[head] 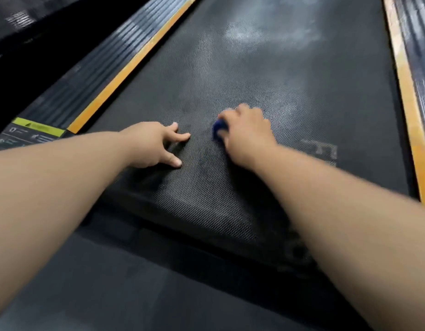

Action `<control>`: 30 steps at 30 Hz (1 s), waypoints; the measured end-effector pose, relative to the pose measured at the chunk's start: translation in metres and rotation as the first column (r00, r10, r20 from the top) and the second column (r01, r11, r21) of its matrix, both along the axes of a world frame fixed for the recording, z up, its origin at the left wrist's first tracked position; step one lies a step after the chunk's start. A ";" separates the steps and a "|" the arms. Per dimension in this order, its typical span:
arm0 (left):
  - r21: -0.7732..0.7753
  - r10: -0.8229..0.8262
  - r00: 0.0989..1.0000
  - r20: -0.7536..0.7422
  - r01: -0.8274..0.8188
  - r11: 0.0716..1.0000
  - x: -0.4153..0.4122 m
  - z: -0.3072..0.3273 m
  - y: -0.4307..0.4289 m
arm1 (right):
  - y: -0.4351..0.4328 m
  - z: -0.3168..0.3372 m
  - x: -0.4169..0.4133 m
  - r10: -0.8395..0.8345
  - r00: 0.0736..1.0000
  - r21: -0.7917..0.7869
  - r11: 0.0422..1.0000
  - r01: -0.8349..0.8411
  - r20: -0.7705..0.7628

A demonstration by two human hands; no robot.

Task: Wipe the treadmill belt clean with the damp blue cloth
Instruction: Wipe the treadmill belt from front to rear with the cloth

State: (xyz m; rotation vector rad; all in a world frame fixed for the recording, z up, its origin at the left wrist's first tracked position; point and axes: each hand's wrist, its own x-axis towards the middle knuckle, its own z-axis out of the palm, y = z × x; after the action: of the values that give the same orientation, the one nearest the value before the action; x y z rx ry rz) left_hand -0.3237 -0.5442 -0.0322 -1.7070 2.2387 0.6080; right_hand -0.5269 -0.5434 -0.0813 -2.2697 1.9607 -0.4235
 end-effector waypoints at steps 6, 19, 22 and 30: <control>-0.025 -0.012 1.000 -0.006 0.012 1.000 0.001 -0.001 0.000 | -0.007 -0.003 0.007 -0.136 0.990 -0.007 0.991 0.136 0.028; 0.055 -0.211 0.957 0.200 0.204 0.977 -0.003 0.008 -0.003 | 0.113 0.002 0.044 0.230 0.964 0.045 0.970 -0.238 0.131; 0.036 -0.276 0.928 0.248 0.276 0.960 0.000 0.009 -0.004 | 0.103 0.005 0.043 0.208 0.970 0.097 0.971 -0.221 0.128; 0.073 -0.371 0.890 0.266 0.365 0.928 0.004 0.006 -0.008 | -0.005 0.025 0.009 -0.143 0.976 0.225 0.958 0.178 -0.164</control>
State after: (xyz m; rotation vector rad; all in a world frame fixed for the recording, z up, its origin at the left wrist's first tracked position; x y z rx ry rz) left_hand -0.3197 -0.5521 -0.0267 -1.2152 2.2520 0.2824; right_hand -0.5183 -0.5482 -0.0564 -2.0527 2.1433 -0.0301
